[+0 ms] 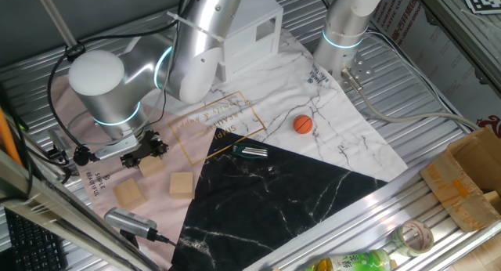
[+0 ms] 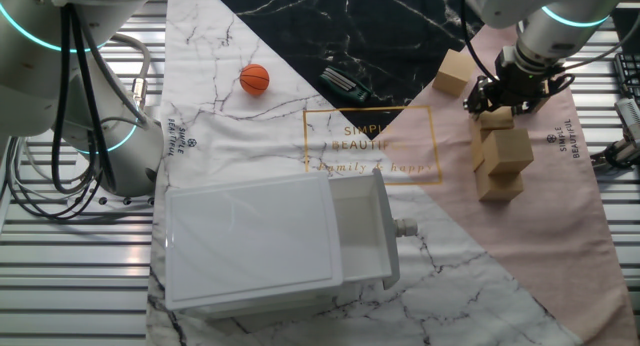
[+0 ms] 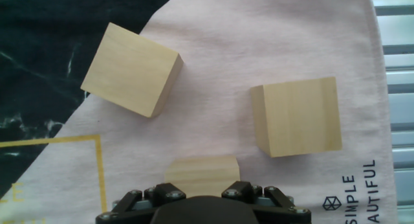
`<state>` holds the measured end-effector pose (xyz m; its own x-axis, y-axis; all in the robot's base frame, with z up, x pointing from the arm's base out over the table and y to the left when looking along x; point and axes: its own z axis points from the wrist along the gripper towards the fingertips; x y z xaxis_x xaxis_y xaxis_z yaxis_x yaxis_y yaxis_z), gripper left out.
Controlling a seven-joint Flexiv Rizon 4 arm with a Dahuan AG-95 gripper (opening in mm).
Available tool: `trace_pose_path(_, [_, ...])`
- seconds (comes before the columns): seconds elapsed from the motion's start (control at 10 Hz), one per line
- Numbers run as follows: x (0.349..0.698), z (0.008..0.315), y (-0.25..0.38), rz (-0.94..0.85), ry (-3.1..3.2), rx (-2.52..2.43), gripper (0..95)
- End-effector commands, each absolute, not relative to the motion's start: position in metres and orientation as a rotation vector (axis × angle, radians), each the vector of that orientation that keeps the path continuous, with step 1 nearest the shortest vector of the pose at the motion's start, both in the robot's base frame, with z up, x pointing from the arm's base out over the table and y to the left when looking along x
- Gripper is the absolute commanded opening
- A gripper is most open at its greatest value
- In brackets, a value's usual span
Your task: Stack the blocks into a pyramid shape
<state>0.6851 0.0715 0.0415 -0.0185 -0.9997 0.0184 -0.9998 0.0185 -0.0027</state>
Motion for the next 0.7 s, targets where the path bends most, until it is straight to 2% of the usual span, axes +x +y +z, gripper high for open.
trace_pose_path(0.1, [0.6846,0.0411,0.0712,0.019,-2.237,2.194,0.0])
trace_pose_path(0.7, [0.6842,0.0405,0.0705,0.017,-2.233,2.206,0.0])
